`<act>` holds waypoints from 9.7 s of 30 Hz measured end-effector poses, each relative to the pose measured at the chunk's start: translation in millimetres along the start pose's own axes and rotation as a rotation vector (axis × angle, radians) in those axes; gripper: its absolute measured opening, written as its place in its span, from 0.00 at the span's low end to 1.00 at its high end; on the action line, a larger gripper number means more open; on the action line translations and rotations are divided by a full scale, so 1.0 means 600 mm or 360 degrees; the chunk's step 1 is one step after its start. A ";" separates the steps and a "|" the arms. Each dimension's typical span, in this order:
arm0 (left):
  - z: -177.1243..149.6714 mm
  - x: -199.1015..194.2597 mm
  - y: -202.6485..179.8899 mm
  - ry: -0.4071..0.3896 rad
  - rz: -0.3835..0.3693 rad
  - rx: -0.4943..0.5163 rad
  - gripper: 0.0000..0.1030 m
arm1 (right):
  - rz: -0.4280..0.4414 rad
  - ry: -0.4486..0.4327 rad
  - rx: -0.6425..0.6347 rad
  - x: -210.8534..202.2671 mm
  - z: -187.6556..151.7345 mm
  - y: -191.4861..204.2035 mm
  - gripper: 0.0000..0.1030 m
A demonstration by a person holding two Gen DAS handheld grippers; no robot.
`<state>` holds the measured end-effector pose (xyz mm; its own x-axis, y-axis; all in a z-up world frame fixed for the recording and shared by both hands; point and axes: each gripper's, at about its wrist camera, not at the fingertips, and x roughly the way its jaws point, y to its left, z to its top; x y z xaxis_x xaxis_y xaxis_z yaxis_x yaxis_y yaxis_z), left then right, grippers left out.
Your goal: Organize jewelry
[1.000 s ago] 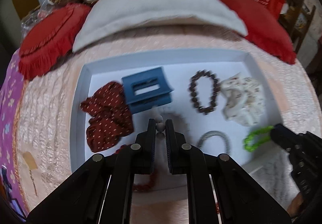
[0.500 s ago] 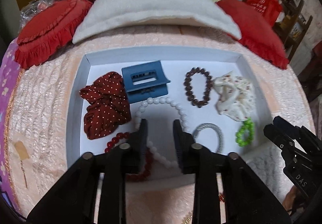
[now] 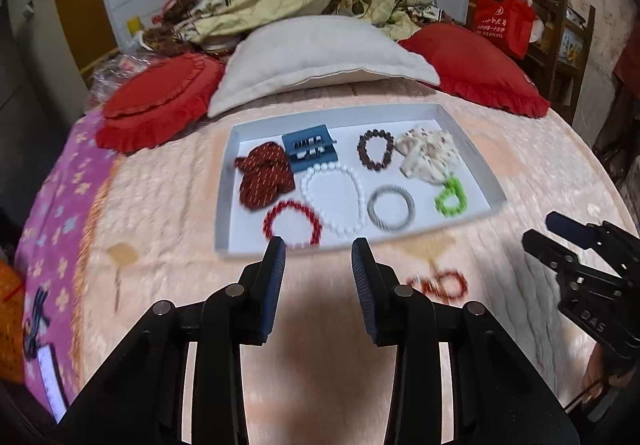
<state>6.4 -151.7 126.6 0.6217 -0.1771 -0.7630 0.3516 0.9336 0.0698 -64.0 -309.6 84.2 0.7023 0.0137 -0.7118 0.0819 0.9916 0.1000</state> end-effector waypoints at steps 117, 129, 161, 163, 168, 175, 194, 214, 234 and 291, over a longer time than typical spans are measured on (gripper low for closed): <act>-0.114 0.147 -0.050 0.0192 -0.0399 0.0003 0.09 | 0.0095 0.0167 -0.0203 0.142 -0.060 0.077 0.07; -0.117 0.050 -0.012 0.0105 -0.0453 -0.0134 0.08 | 0.0152 0.0026 -0.0108 0.045 -0.046 0.077 0.07; -0.071 -0.083 0.092 -0.0106 -0.0364 -0.0281 0.08 | 0.0063 -0.0165 -0.0220 -0.098 0.018 0.078 0.07; -0.056 -0.065 0.100 -0.0087 -0.0346 -0.0285 0.08 | 0.0059 -0.0149 -0.0223 -0.084 0.030 0.076 0.07; -0.010 -0.003 0.127 -0.0014 -0.0296 -0.0314 0.08 | 0.0052 -0.0112 -0.0207 -0.049 0.064 0.070 0.07; 0.044 0.105 0.151 0.0110 -0.0206 -0.0316 0.08 | 0.0028 -0.0036 -0.0226 0.022 0.115 0.081 0.07; 0.036 0.254 0.168 0.0299 -0.0134 -0.0336 0.09 | 0.0090 0.0194 0.0014 0.197 0.124 0.047 0.07; 0.021 0.156 0.158 0.0157 -0.0173 -0.0351 0.30 | 0.0033 0.0205 -0.0029 0.161 0.091 0.052 0.19; -0.123 0.015 0.151 -0.0029 0.0026 -0.0455 0.38 | 0.0117 0.0318 -0.0059 0.188 0.067 0.125 0.18; -0.170 -0.081 0.153 -0.0185 0.0253 -0.0479 0.38 | -0.0094 0.0390 -0.0017 0.200 0.071 0.081 0.20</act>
<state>-62.9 -25.5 104.8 0.7336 -0.0405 -0.6784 0.0330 0.9992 -0.0240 54.1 -265.4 33.2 0.5041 -0.0151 -0.8635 0.1093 0.9929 0.0465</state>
